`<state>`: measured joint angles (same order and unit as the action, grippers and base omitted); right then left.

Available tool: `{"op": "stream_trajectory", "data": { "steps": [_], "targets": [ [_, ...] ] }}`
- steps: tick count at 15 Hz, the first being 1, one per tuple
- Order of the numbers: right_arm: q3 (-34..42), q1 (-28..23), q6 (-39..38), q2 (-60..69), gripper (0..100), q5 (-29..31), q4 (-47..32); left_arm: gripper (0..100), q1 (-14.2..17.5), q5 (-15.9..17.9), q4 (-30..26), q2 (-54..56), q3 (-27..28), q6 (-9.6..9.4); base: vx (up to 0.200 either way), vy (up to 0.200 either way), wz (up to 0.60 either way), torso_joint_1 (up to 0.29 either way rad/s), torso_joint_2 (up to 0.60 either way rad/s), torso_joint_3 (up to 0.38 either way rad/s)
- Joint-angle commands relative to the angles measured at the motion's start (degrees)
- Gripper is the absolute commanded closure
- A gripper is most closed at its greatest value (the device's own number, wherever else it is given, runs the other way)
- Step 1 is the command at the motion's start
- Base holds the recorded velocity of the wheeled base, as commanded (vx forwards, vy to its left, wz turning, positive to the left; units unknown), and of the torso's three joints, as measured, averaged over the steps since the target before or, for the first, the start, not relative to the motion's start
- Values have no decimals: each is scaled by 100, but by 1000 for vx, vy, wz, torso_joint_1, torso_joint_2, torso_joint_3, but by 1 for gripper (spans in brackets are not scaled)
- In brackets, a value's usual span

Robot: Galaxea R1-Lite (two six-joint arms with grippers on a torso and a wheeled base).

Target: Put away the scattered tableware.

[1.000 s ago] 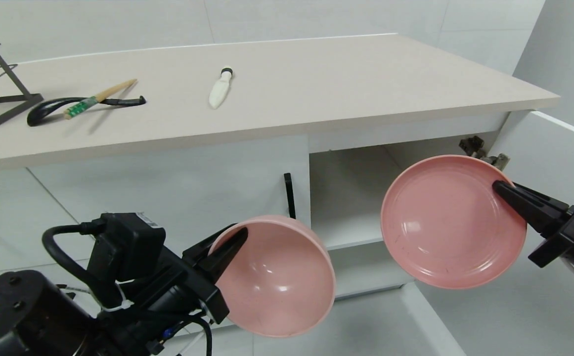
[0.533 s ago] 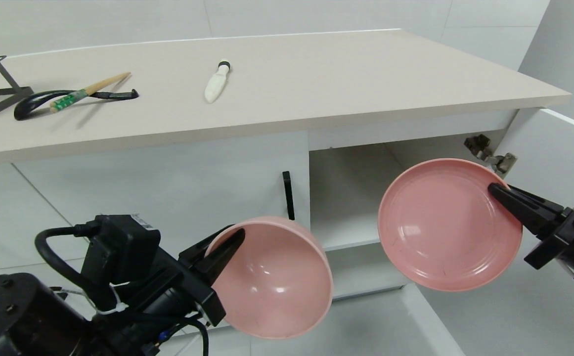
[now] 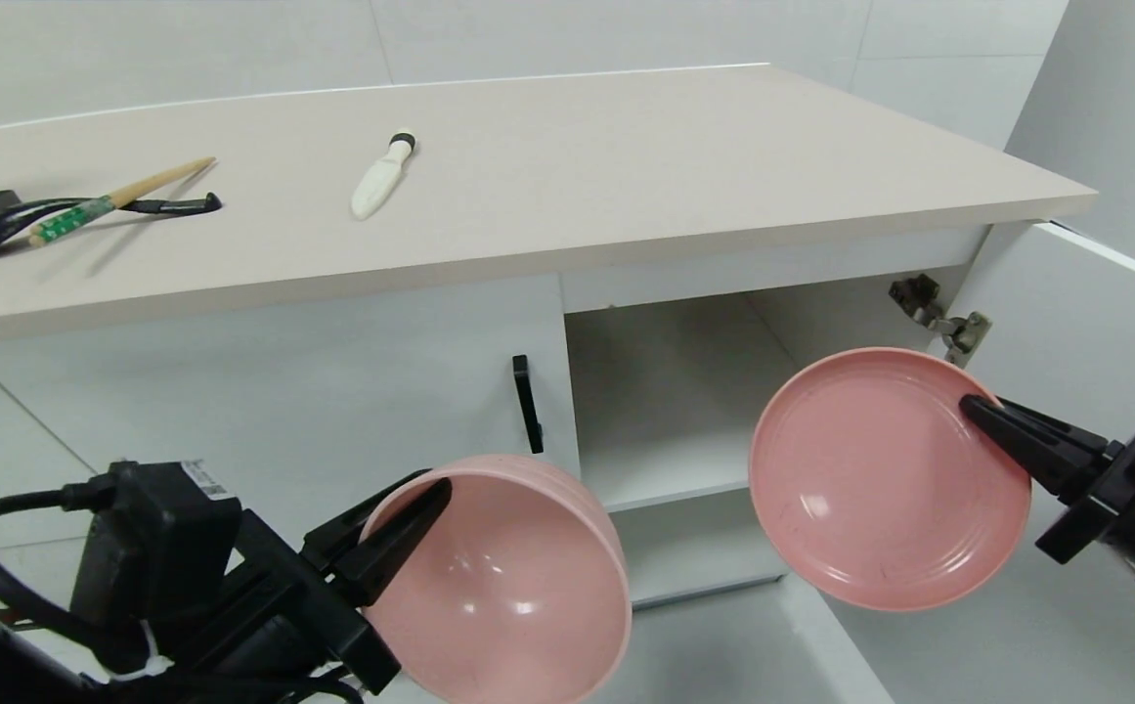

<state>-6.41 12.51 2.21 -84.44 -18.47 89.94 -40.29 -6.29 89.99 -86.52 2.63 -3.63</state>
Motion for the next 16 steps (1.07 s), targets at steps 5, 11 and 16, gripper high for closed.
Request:
{"op": "stream_trajectory", "data": {
  "steps": [5,11,16],
  "targets": [
    [281,454,96,-925,100,10,6,100,39,-4,1,82,-158,-6,0,0,0,0,0,0],
    [-220,489,52,-1962,100,19,6,100,338,-4,1,47,-255,-6,33,0,0,1,0,1],
    [-756,498,43,-2744,100,28,6,100,346,-13,1,38,-255,-217,80,0,0,2,1,4]
  ]
}}
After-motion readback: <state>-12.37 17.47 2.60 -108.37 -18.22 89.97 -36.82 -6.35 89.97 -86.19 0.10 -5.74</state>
